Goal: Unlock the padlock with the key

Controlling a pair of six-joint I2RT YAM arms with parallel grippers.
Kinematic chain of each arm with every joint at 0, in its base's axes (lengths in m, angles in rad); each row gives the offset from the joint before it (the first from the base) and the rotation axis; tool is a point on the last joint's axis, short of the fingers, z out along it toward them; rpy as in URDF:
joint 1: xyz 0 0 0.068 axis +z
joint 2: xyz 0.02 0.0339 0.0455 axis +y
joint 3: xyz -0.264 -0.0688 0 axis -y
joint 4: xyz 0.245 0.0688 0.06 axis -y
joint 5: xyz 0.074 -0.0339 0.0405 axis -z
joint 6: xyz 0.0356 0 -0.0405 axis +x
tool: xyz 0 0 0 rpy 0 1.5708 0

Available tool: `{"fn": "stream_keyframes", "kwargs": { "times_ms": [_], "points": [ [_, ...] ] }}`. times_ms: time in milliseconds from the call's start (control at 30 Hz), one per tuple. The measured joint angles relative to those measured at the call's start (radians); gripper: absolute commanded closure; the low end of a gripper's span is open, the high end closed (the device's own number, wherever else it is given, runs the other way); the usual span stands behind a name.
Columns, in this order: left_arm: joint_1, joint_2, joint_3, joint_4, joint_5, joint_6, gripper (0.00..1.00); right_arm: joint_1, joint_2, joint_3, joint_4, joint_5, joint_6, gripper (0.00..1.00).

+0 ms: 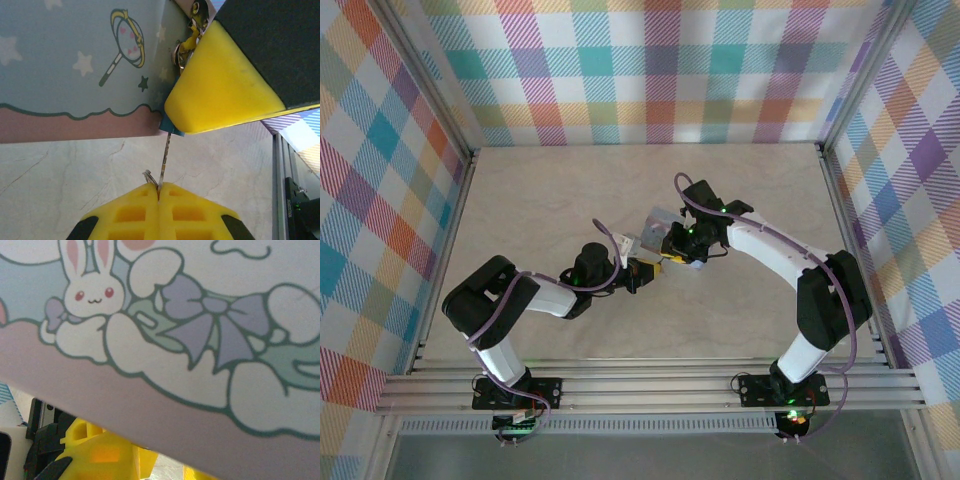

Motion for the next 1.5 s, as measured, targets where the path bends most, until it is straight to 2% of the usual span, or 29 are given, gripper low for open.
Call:
{"fn": "stream_keyframes", "kwargs": {
  "times_ms": [967,1500],
  "points": [
    [-0.027,0.031,0.028,0.001,-0.027,-0.018,1.00,-0.003,0.000,0.000,0.005,-0.005,0.023,1.00],
    [-0.032,0.020,0.011,0.025,-0.084,-0.019,1.00,-0.007,0.000,0.000,0.010,-0.005,0.026,1.00]
  ]
}}
